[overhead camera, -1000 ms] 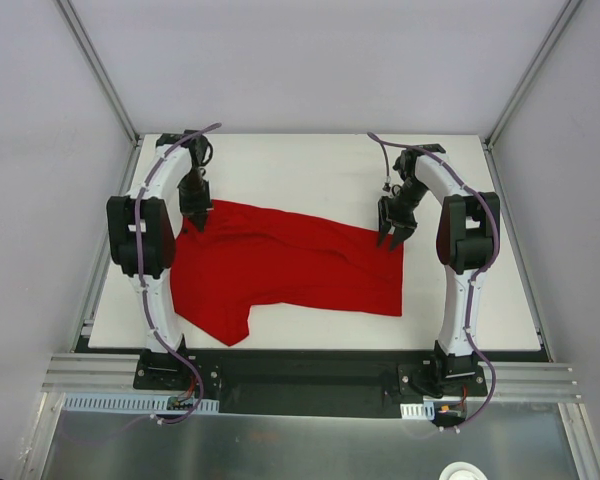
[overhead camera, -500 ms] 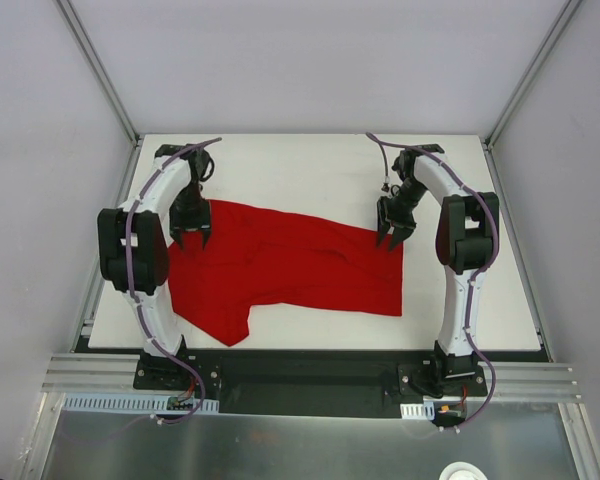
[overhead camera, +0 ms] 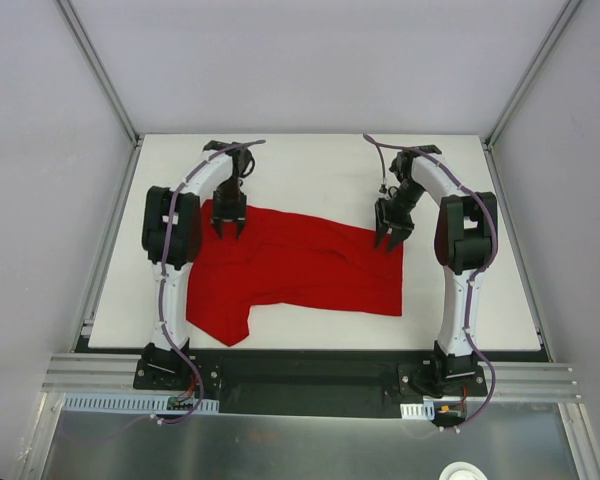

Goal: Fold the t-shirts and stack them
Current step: Fold the flattened tshirt in 1/3 of the way

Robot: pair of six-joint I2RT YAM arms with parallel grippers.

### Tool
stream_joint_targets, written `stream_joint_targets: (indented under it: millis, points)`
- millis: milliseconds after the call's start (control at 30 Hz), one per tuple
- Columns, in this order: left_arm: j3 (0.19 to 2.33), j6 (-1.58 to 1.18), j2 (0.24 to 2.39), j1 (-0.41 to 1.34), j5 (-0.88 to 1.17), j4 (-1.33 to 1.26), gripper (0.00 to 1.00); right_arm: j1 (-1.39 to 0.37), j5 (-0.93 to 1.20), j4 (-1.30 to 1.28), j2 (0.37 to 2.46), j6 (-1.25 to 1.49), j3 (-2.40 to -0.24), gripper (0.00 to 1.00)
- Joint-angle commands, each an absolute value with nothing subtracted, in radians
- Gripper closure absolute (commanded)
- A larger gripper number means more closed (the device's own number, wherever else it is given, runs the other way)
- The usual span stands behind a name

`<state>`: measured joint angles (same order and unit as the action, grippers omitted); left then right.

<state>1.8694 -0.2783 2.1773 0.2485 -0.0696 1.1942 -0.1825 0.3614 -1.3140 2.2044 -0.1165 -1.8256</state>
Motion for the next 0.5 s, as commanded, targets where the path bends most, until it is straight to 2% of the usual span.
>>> stream_joint_targets:
  millis: [0,133,167,200,467]
  points:
    - [1.882,-0.285,2.24,0.247,-0.037,1.21,0.6,-0.189,0.365,-1.442,2.195,-0.127,-1.796,0.6]
    - [1.953,-0.281,2.298,0.245,-0.043,1.244,0.67,-0.189,0.342,-1.44,2.198,-0.124,-1.776,0.78]
    - [1.966,-0.285,2.31,0.244,-0.046,1.243,0.68,-0.189,0.334,-1.442,2.2,-0.121,-1.778,0.86]
    - [1.989,-0.282,2.315,0.241,-0.063,1.246,0.68,-0.189,0.328,-1.443,2.198,-0.118,-1.778,0.99]
    - [2.011,-0.287,2.33,0.181,-0.095,1.275,0.66,-0.189,0.158,-1.46,2.255,-0.089,-1.824,0.99]
